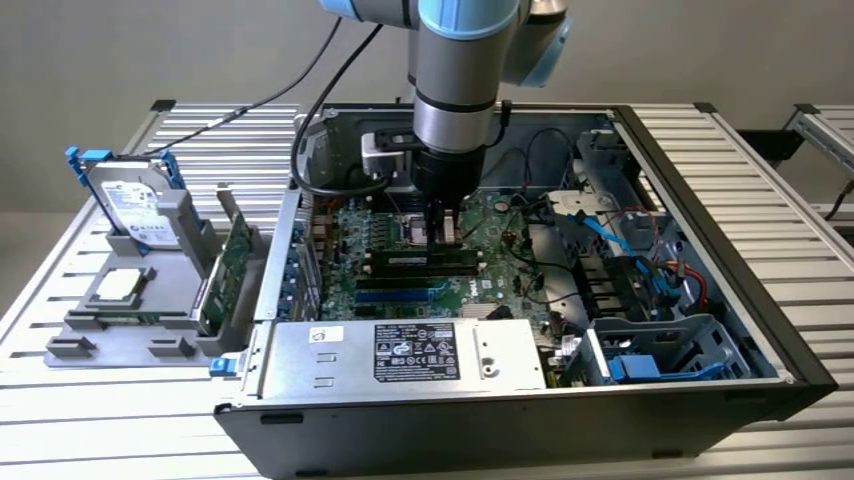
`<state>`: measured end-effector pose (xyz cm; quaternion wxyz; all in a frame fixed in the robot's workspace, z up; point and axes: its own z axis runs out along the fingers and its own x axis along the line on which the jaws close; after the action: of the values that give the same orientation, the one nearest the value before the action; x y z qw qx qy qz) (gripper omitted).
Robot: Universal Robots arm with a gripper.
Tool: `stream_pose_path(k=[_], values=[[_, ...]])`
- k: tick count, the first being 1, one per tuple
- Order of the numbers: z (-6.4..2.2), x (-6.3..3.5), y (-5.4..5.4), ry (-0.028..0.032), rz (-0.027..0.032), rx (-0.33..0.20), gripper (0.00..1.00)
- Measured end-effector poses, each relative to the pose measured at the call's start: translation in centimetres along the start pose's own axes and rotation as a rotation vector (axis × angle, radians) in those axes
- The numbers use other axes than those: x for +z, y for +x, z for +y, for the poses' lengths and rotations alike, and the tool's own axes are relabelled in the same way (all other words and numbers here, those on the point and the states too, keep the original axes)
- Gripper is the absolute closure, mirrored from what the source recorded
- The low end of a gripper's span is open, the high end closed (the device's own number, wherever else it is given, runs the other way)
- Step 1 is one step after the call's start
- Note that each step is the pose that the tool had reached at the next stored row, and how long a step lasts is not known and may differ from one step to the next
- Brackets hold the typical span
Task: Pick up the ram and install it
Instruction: 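Insert the ram into the slot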
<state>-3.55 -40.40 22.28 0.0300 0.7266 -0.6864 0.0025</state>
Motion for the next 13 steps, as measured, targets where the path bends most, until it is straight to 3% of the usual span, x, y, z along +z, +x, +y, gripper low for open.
stream_pose_path(k=[13], values=[[0.01, 0.05, 0.14, -0.0002, 0.0002, 0.0, 0.86]])
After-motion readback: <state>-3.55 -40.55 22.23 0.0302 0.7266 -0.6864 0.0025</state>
